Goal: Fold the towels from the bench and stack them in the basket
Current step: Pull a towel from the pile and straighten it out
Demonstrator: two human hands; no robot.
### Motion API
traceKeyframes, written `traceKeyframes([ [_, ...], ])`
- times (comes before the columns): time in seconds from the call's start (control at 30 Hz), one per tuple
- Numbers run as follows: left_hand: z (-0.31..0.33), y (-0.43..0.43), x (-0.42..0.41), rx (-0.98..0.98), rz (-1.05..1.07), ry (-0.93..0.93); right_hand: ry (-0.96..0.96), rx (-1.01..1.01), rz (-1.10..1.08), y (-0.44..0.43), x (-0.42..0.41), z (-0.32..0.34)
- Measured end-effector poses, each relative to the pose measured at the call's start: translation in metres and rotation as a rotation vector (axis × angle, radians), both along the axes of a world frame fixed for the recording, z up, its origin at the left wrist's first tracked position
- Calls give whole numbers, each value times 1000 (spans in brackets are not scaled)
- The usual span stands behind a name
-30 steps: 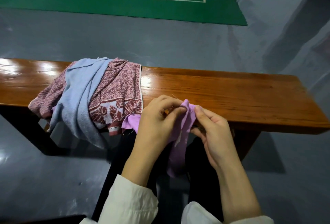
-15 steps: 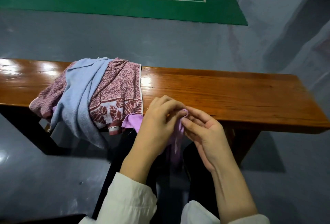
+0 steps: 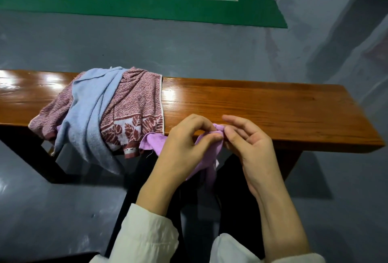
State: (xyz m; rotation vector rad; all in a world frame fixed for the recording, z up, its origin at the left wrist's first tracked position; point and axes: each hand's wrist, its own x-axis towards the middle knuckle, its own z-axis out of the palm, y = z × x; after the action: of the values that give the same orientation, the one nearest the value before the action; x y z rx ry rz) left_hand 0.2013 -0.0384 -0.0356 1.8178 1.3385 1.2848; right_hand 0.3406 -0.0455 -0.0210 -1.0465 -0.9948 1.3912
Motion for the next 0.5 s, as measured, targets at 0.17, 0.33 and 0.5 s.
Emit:
traceKeyframes([
  [0.17,3,-4,3,6,32,5,-31,13,4,-1,2,1],
  [0.33,3,-5,6,-16,89,15,-83,24,-10,-1,3,1],
  [0.5,2,-4,7,-42,151,14,-72,29,29,1,2,-4],
])
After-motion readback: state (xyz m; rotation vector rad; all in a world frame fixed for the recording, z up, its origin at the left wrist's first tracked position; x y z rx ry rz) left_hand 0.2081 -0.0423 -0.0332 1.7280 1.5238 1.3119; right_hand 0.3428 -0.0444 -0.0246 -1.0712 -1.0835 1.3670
